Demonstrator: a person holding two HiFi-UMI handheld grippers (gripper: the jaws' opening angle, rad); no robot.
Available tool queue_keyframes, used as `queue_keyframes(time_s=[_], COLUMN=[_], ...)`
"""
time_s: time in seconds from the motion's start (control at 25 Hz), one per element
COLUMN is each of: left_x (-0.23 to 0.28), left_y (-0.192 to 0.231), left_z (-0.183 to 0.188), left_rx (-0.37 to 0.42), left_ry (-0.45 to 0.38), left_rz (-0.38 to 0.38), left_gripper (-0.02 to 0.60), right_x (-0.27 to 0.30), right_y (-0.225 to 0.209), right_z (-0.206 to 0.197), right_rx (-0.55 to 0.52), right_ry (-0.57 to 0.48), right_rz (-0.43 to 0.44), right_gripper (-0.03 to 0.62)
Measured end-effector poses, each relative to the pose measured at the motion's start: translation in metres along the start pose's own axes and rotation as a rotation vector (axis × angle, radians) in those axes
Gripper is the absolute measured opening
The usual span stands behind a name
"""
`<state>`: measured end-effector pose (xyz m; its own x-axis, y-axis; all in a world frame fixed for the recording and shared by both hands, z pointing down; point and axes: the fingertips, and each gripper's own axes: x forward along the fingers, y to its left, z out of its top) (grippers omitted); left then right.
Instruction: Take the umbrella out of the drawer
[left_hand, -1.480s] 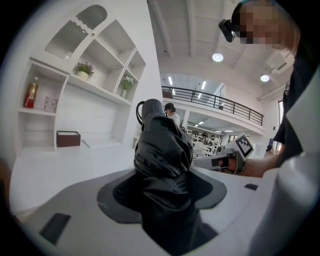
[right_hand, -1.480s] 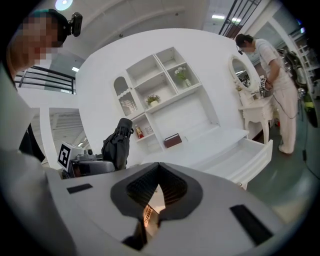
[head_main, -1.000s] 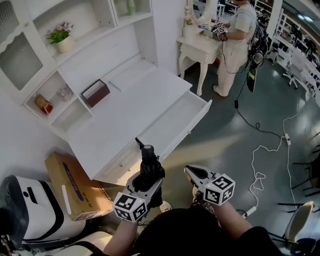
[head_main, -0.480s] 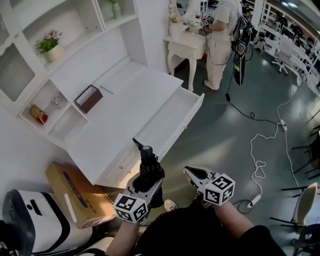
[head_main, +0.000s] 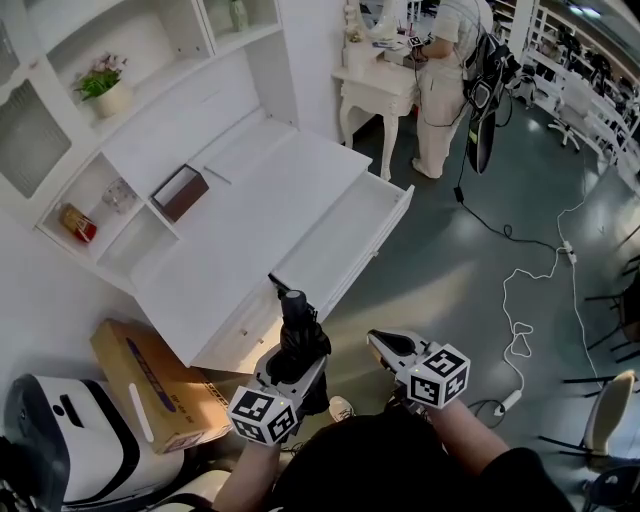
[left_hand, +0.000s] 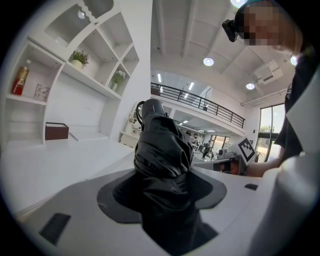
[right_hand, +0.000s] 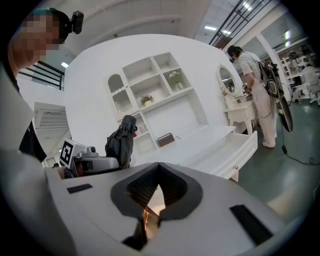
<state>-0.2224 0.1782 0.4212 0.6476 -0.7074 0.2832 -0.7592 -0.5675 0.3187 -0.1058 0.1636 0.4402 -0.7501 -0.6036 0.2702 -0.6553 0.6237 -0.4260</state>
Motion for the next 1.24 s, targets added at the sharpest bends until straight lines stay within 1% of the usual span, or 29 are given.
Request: queue_keyframes(time_s=[0.8, 1.24], left_x=[0.005, 0.000], left_y=[-0.005, -0.011], left_z=[-0.003, -0.006], left_rx=[-0.001, -0.005], left_ry=[0.018, 0.021], left_rz=[-0.012, -0.009], left_gripper=[0.261, 0.261], right_x=[-0.003, -0.010], right_y=[-0.004, 0.002], right_z=[-0.002, -0.006], right_rx=[0.007, 0.003], right_ry=[0.010, 0.013], right_rz=[-0.006, -0.002], right_gripper=[0.003, 0.003])
